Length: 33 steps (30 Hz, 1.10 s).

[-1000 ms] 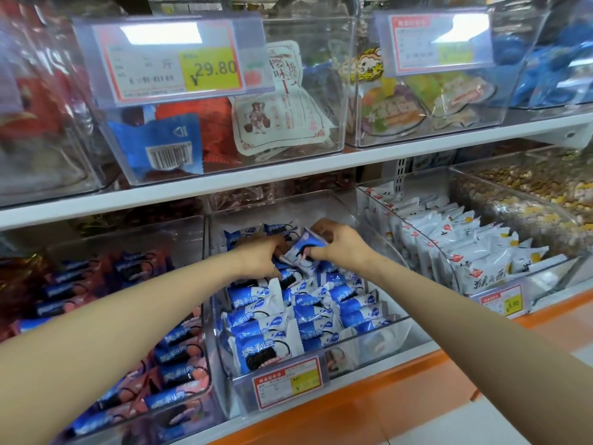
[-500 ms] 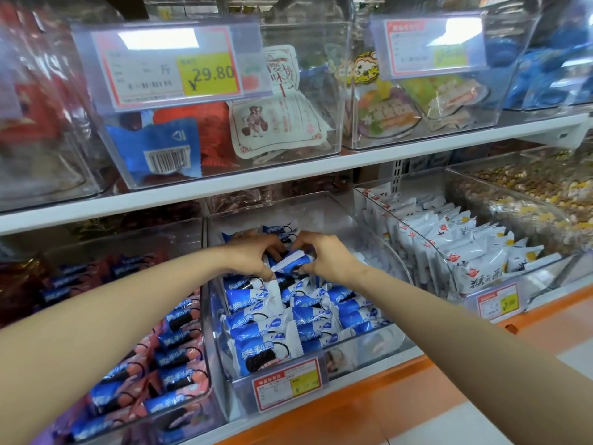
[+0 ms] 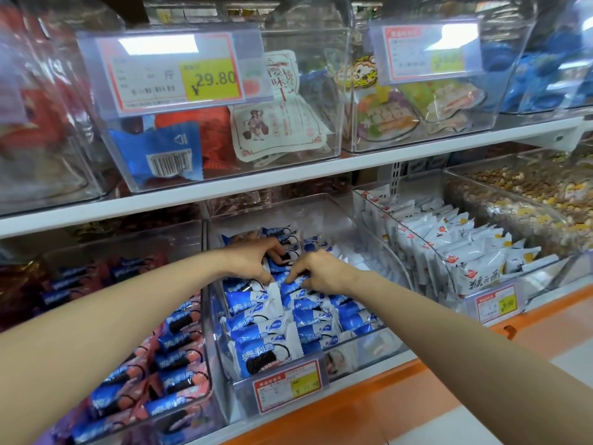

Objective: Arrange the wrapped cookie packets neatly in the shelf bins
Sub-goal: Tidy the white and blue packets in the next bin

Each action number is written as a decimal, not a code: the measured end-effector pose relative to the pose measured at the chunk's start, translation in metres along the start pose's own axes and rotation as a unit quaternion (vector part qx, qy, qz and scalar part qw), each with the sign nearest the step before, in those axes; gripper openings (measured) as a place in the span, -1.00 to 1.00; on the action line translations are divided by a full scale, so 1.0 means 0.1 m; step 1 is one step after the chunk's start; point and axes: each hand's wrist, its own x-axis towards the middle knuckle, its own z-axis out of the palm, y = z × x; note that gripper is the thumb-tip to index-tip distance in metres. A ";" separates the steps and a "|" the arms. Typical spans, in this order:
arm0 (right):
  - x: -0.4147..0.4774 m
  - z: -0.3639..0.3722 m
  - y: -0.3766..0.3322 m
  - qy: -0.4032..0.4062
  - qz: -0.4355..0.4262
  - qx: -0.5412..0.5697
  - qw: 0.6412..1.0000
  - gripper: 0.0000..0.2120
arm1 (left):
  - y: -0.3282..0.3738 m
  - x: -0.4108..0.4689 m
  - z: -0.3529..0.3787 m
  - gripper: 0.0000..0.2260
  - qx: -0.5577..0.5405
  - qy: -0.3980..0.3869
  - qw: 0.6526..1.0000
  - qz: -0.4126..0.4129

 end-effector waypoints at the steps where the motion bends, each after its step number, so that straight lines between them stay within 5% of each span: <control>1: 0.01 0.02 -0.01 0.003 0.000 0.005 1.000 -0.70 | 0.00 0.00 0.00 -0.46 0.003 0.001 1.000 0.000; 13: -0.02 -0.10 0.00 0.060 0.020 0.073 0.995 -0.82 | 0.09 0.03 0.09 -0.69 0.145 0.023 0.989 0.016; 19: -0.10 -0.19 0.03 0.007 -0.010 -0.129 0.992 -0.86 | 0.05 0.10 0.12 -0.96 0.171 0.011 0.984 0.049; 24: -0.10 -0.16 0.10 0.041 -0.001 -0.197 0.980 -0.90 | 0.03 0.13 0.14 -0.87 0.171 0.024 0.984 0.050; 33: -0.10 -0.13 0.10 0.058 0.014 -0.143 0.988 -0.89 | 0.07 0.13 0.18 -0.84 0.176 0.026 0.983 0.049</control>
